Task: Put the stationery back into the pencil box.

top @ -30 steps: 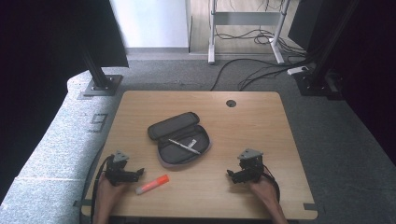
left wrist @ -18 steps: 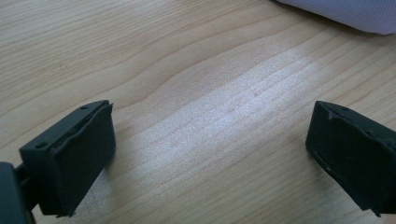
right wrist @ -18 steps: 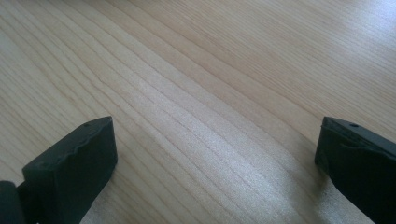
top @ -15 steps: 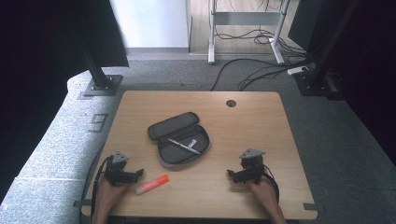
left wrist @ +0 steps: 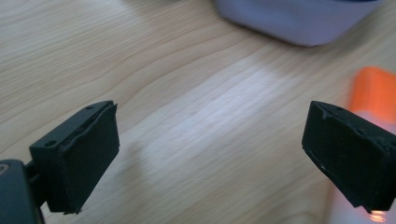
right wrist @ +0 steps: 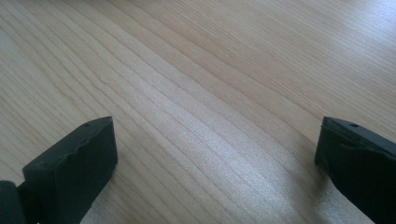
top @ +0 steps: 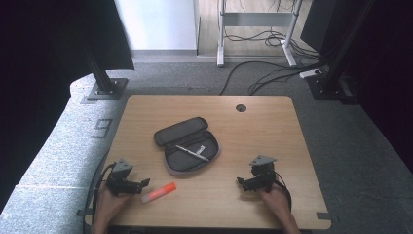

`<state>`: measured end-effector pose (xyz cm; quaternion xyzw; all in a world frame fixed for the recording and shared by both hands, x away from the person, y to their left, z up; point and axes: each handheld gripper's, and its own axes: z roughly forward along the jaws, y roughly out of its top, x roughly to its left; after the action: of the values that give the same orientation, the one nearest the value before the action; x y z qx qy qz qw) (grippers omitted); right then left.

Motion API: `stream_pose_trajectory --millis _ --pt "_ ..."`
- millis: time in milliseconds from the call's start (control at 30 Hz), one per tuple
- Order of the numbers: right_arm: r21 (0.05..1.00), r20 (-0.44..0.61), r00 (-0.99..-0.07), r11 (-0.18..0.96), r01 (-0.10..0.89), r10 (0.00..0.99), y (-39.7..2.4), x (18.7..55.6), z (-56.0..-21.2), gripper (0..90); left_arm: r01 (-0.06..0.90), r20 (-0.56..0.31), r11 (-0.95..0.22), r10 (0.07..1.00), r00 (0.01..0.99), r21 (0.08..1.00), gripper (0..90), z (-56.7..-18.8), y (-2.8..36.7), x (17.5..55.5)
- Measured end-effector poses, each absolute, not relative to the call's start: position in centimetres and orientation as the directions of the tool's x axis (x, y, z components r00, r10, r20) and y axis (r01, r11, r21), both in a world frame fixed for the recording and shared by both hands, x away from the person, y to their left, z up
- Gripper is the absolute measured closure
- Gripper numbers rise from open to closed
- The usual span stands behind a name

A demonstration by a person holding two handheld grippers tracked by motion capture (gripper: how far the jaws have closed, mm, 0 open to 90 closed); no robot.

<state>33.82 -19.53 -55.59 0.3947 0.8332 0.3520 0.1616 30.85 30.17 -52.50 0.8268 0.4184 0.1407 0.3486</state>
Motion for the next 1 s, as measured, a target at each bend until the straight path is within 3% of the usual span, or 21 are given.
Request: stream_pose_trajectory --millis 600,1000 --pt "0.714 0.009 -0.636 0.441 0.544 0.771 -19.5 33.8 -55.6 0.0 0.478 -0.099 -0.519 0.598 0.796 0.708 16.9 -51.5 26.0 29.3" --pt "0.714 0.009 -0.636 0.441 0.544 0.771 -19.5 33.8 -55.6 0.0 0.454 -0.068 -0.594 0.556 0.828 0.664 30.6 -52.6 24.9 29.4"
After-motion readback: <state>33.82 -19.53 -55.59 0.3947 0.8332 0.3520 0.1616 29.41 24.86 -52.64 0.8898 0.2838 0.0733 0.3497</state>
